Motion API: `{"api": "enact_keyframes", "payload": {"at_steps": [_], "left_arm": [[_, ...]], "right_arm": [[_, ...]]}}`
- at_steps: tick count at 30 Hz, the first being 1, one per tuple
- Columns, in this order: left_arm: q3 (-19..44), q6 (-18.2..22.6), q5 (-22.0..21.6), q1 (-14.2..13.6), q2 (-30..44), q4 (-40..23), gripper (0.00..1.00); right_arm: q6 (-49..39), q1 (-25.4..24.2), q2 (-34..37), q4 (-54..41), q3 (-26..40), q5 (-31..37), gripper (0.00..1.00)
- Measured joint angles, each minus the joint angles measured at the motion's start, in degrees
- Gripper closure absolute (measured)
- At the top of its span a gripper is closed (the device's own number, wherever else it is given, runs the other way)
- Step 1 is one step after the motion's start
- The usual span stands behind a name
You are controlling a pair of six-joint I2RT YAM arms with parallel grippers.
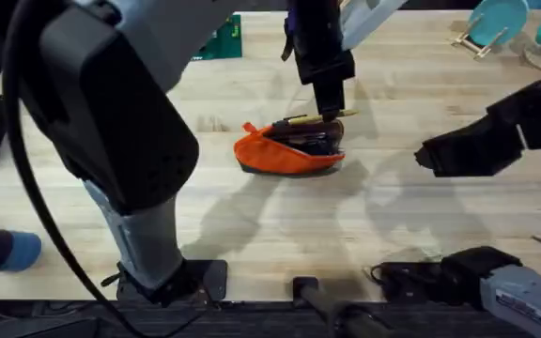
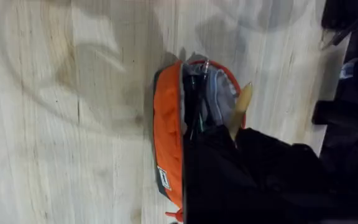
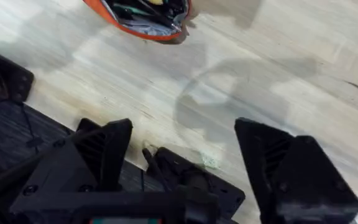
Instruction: Unzip the bag, pick up the pens from the table one at a time and place them inside, then zip the bag closed.
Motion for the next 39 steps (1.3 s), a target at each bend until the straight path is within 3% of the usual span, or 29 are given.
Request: {"api": "enact_keyframes", "payload": {"at_steps": [14,39], "left_arm": [[-0.20,-0.28,-0.73,0.00,3.67,0.11,0.959],[-6.27,-0.47,-2.23,0.00,3.74,1.76,0.959]], "right_arm": [[0.00,0.00,0.00,0.00,0.00,0.00,0.005],[0.00,0.00,0.00,0.00,0.00,0.00,0.005]]}}
